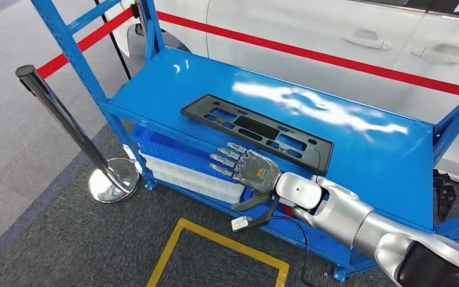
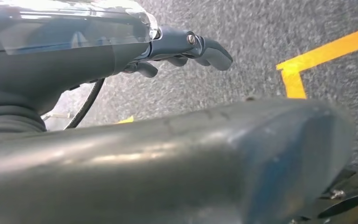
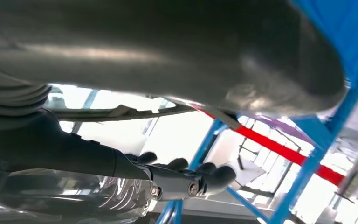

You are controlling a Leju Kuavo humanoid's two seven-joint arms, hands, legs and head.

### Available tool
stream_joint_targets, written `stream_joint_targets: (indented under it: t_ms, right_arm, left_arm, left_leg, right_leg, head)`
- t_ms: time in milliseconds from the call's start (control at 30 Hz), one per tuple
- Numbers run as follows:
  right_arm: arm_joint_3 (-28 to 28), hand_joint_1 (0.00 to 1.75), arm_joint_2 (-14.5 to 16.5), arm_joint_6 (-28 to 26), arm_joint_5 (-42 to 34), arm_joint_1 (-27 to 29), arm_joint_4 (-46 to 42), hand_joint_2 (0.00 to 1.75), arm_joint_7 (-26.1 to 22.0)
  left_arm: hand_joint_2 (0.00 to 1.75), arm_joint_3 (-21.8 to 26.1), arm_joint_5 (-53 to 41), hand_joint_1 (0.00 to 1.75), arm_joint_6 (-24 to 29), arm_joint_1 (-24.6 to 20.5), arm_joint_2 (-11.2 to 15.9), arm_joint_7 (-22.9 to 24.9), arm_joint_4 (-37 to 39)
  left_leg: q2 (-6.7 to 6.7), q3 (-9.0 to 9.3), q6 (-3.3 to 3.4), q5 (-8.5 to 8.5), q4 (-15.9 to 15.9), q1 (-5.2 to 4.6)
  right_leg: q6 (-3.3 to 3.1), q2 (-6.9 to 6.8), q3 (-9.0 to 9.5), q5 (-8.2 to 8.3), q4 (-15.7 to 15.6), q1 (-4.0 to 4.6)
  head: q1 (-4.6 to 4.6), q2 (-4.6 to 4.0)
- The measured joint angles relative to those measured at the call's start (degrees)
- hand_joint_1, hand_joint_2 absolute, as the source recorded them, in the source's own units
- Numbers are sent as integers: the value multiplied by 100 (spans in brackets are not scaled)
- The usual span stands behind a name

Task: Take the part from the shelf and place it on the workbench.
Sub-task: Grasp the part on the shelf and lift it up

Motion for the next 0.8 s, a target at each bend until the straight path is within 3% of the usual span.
stream_joint_targets:
  t_ms: [100,167,233,267,300,333,433,467,600,667,733,767,800]
  right_arm:
    - [-24,0,-9,-43,83,-16,99,0,27]
    - [-37,0,-44,-54,98,-27,141,0,28]
    - [-39,0,-74,-56,116,-24,178,0,31]
    - [-39,0,-79,-55,128,-20,197,0,41]
    - [-40,0,-80,-54,138,-19,219,0,61]
    - [-43,0,-80,-50,146,-22,241,0,91]
    - [-116,0,-79,-45,148,-60,374,0,212]
    - [-156,0,-79,-47,148,-78,439,0,250]
    - [-344,0,-60,-67,104,-130,735,0,394]
    - [-502,0,-9,-87,53,-154,937,0,484]
    - [-628,0,49,-100,27,-170,1123,0,548]
    - [-677,0,78,-104,25,-171,1215,0,567]
    - [-727,0,106,-106,27,-175,1313,0,584]
  left_arm:
    - [0,2,4,0,-1,3,-2,-4,0]
    - [0,2,5,0,0,-7,-4,-8,0]
    - [0,2,5,0,0,-3,-6,-8,0]
    - [0,2,7,0,0,4,-6,-8,0]
    - [0,2,8,0,0,10,-6,-9,0]
    - [0,2,10,0,0,13,-6,-9,0]
    - [0,2,32,0,6,12,-6,-12,0]
    - [0,2,42,0,9,19,-7,-13,0]
    - [0,4,61,0,11,46,-18,-13,0]
    - [0,4,56,0,5,26,-31,-13,0]
    - [0,4,51,0,-3,12,-47,-13,0]
    - [0,4,50,0,-6,12,-51,-13,0]
    - [0,4,50,0,-7,14,-54,-13,0]
  left_leg:
    - [67,-35,-103,-116,124,16]
    - [170,-265,-171,-442,655,22]
    - [227,-643,-209,-776,1387,21]
    - [233,-756,-211,-811,1580,20]
    - [233,-769,-201,-734,1568,16]
    - [229,-674,-179,-566,1339,10]
    - [109,-188,-57,-27,244,-32]
    - [67,-113,-15,48,55,-50]
    - [39,-48,120,137,-91,-38]
    - [24,-2,171,185,-148,-1]
    - [10,0,191,189,-150,2]
    - [-5,2,187,185,-146,5]
    - [-23,4,178,177,-136,10]
  right_leg:
    - [-116,-9,27,-15,-50,-15]
    - [-187,-52,46,-13,-74,-13]
    - [-218,-68,47,-21,-74,14]
    - [-223,-72,49,-24,-74,27]
    - [-226,-73,52,-27,-73,38]
    - [-225,-73,58,-29,-73,48]
    - [-192,-57,82,-47,-67,75]
    - [-166,-52,90,-54,-66,82]
    - [-47,-21,95,-112,-49,62]
    - [-22,87,-72,-361,347,19]
    - [4,181,-396,-666,1080,-19]
    - [23,197,-525,-715,1352,-40]
    - [42,200,-572,-653,1427,-61]
  head:
    - [-1,1]
    - [-1,0]
    - [-1,1]
    - [-1,1]
    - [-1,1]
    - [-1,1]
    - [-1,1]
    - [-1,0]
    - [0,1]
    - [2,1]
    - [2,0]
    - [2,0]
    - [2,0]
